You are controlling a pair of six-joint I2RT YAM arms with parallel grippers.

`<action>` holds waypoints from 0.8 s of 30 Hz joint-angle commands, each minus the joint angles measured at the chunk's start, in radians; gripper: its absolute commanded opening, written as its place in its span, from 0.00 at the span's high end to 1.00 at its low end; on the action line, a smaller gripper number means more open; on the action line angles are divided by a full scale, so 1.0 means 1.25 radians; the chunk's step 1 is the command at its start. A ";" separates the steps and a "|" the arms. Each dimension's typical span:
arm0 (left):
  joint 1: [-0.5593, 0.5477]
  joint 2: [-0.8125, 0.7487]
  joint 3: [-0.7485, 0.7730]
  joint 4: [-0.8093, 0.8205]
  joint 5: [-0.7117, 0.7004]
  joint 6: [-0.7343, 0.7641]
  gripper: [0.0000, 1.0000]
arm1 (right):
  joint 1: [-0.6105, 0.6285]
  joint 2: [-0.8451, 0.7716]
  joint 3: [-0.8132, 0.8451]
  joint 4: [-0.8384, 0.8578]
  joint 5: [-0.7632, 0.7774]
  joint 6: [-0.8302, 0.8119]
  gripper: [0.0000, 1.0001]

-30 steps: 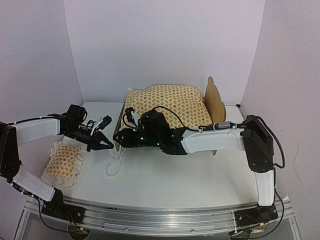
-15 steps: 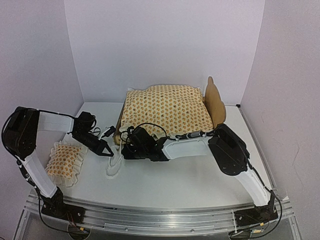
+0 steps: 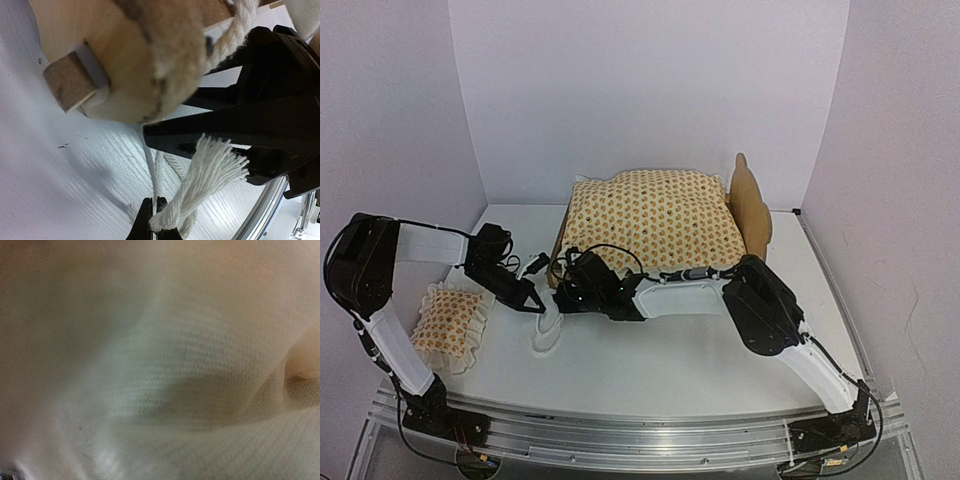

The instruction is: Set up the pet bed

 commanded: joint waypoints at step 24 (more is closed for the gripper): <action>-0.015 0.050 0.107 0.024 -0.028 0.038 1.00 | 0.003 -0.165 -0.108 0.085 -0.192 -0.136 1.00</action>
